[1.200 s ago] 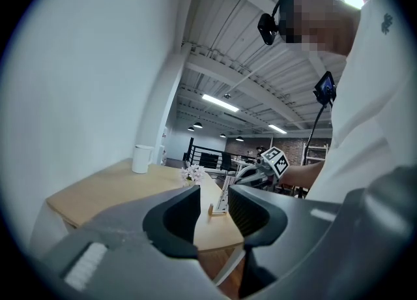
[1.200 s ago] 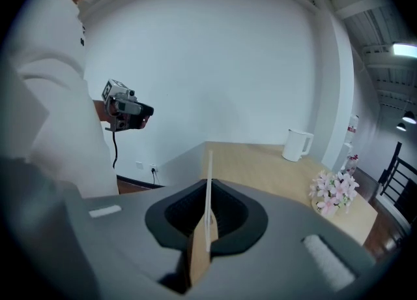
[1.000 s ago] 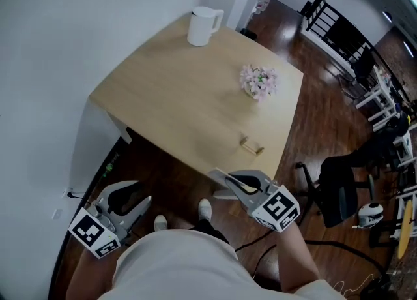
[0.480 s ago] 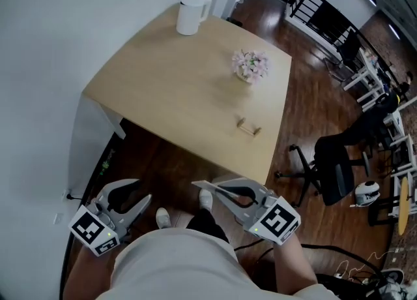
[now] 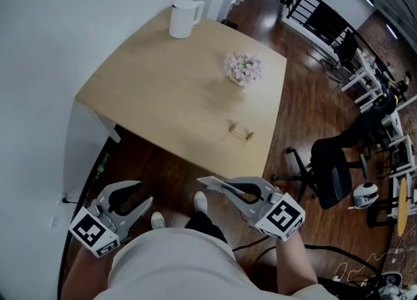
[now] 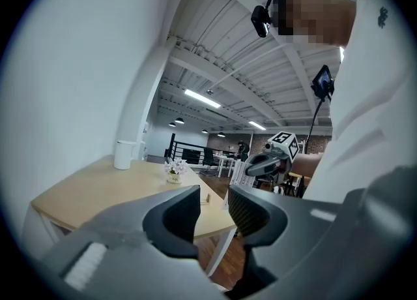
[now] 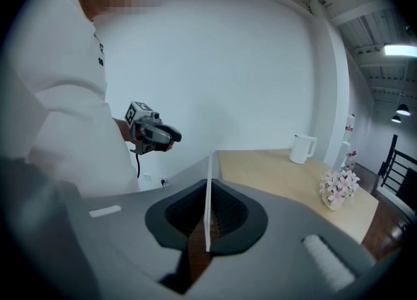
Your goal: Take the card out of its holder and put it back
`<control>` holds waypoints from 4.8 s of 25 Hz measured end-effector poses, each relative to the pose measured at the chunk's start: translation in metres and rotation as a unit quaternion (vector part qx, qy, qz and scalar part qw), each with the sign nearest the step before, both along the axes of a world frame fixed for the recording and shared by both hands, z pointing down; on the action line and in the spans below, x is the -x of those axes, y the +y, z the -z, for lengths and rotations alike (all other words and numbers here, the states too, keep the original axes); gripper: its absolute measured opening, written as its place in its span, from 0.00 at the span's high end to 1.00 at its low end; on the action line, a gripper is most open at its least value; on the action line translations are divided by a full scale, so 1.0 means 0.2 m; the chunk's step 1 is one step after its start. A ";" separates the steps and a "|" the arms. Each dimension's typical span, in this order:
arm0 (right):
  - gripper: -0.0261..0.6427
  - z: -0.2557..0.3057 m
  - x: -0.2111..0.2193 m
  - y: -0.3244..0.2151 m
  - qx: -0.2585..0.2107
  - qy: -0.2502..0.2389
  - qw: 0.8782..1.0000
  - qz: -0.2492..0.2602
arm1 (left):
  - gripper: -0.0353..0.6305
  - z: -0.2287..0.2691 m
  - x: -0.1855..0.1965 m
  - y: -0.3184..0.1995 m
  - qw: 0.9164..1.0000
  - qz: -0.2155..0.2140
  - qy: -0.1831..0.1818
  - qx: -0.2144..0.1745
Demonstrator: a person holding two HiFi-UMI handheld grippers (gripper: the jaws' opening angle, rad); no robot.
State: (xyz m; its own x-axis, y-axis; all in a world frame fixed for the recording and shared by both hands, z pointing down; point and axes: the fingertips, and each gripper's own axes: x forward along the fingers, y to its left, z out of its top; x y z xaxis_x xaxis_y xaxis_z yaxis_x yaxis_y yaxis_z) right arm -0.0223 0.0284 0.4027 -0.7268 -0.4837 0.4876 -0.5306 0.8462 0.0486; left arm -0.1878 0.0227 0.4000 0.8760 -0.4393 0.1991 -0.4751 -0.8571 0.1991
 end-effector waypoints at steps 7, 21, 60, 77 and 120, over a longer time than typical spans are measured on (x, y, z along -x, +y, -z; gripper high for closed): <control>0.93 -0.01 -0.36 -0.28 -0.001 -0.011 1.000 -0.016 | 0.74 0.03 -0.27 -0.14 1.000 0.007 0.000 0.002; 0.93 -0.35 -1.02 -0.99 0.020 -0.001 0.999 -0.032 | 0.74 0.02 -0.70 -0.42 0.998 0.061 -0.028 0.012; 0.93 -1.00 -1.13 -1.24 0.100 -0.016 0.995 0.026 | 0.74 -0.05 -0.90 -0.51 0.987 0.132 -0.062 0.073; 0.72 -0.60 -1.25 -1.13 -0.004 -0.024 0.990 -0.140 | 0.74 0.00 -0.77 -0.32 0.992 0.084 -0.059 0.070; 0.73 -0.02 -0.36 1.78 -0.054 -0.040 0.916 -0.395 | 0.74 0.11 -0.40 1.23 0.977 -0.211 -0.008 -0.022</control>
State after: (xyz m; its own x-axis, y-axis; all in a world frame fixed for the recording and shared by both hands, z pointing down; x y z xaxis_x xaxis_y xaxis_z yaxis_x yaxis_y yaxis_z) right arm 0.0506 0.3844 0.4072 -0.1607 -0.9168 0.3656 -0.9810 0.1893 0.0436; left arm -0.1084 0.2689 0.3786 0.9778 -0.0486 0.2040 -0.0809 -0.9849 0.1528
